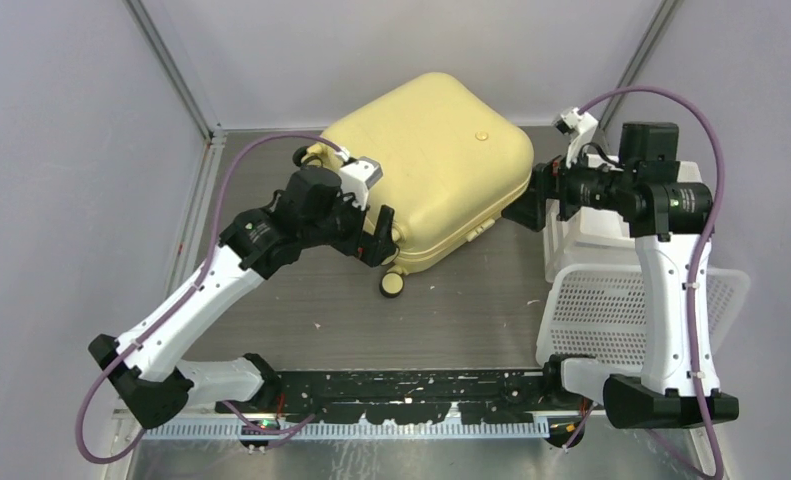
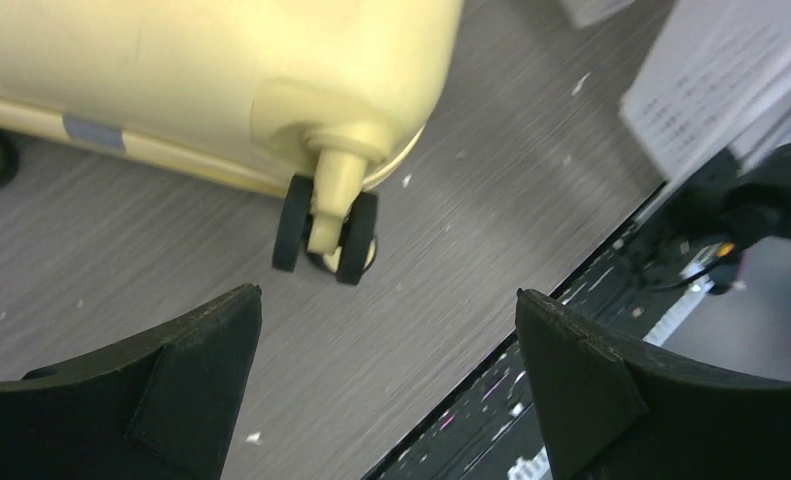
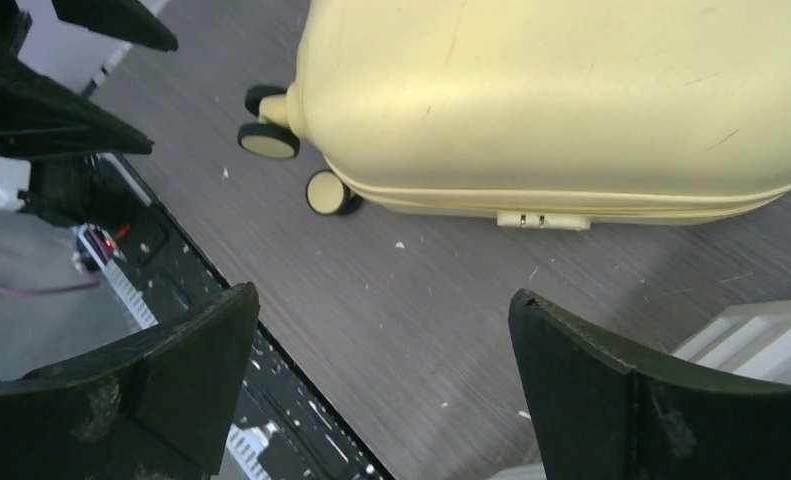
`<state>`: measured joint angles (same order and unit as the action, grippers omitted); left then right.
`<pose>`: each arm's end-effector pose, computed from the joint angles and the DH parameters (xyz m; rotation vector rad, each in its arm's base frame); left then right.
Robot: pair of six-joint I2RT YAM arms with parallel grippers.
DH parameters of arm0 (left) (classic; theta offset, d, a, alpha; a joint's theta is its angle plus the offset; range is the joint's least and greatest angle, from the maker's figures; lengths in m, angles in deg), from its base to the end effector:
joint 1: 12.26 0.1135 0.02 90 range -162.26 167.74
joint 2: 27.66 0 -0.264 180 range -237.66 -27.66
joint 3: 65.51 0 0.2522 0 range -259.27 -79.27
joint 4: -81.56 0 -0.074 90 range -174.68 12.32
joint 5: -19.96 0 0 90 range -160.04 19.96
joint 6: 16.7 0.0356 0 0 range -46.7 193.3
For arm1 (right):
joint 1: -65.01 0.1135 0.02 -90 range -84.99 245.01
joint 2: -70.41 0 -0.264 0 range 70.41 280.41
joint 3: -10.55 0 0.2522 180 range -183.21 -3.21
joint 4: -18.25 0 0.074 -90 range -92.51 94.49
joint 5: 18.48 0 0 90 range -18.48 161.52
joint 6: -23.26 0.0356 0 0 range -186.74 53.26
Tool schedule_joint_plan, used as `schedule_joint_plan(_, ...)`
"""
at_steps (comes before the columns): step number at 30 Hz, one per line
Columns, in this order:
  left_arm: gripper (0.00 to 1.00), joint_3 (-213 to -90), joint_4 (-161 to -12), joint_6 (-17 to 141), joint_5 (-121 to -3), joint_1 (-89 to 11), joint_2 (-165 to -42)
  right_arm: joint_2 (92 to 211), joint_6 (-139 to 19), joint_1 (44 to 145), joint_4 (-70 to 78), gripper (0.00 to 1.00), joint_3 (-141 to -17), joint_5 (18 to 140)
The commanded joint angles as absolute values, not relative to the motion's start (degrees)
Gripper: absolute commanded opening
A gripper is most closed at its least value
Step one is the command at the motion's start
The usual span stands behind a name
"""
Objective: Open, take out, and arrange the luggage
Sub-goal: Adjust the luggage at the center of the board.
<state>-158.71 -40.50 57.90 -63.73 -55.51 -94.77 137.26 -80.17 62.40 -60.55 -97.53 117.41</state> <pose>0.1697 -0.1651 0.4099 0.5971 2.1270 -0.7074 0.1851 0.0171 0.4622 -0.6161 1.9920 0.7155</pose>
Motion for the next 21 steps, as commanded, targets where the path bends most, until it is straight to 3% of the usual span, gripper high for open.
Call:
schedule_joint_plan(1, 0.99, -157.8, -35.5, 61.4, -69.4, -55.3, -95.8, 138.3, -89.2, 65.0, -64.7, 1.00, -96.7, 114.3)
schedule_joint_plan(10, 0.89, -157.6, -36.2, 70.1, -65.3, -55.1, -104.3, 133.8, -91.2, 65.0, -63.4, 1.00, -89.5, 118.5)
schedule_joint_plan(19, 0.89, -151.5, -47.5, 77.5, -62.6, -54.3, -105.9, 132.7, -89.6, 64.8, -61.3, 1.00, -86.4, 121.5)
schedule_joint_plan(21, 0.84, -151.1, -48.6, 77.4, -62.5, -54.2, -106.3, 132.7, -88.9, 64.6, -60.9, 1.00, -86.0, 122.0)
